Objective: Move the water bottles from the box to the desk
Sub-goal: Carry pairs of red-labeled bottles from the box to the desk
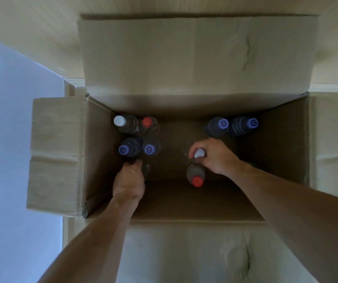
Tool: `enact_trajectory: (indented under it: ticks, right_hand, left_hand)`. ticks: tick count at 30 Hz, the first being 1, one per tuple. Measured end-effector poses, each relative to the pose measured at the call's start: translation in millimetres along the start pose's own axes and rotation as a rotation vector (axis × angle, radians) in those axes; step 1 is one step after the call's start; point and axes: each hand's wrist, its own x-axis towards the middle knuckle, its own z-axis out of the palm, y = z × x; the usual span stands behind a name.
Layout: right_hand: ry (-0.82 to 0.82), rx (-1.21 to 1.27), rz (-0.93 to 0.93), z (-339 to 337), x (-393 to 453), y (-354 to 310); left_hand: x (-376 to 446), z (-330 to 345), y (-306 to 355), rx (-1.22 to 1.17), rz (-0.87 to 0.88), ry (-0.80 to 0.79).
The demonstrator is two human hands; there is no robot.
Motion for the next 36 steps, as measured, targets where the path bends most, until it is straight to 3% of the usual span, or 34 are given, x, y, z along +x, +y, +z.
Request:
enact_trajectory:
  ticks: [12, 16, 23, 31, 36]
  right_hand:
    - [0.108, 0.068, 0.134, -8, -16, 52]
    - [0.096, 0.008, 0.125, -3, -14, 57]
    - [0.069, -0.161, -0.059, 7, 2, 52]
    - [0.069, -0.241, -0.055, 3, 25, 71]
    - [0.039, -0.293, -0.029, 10, 36, 80]
  left_hand:
    - [10, -4, 76, -0.001, 0.282, 0.05]
    - [23, 0, 84, -0.05, 0.289, 0.032]
    - [38, 16, 79, -0.235, 0.361, 0.097]
    - [63, 35, 75, -0.365, 0.381, 0.101]
    - [73, 47, 80, -0.322, 0.321, 0.044]
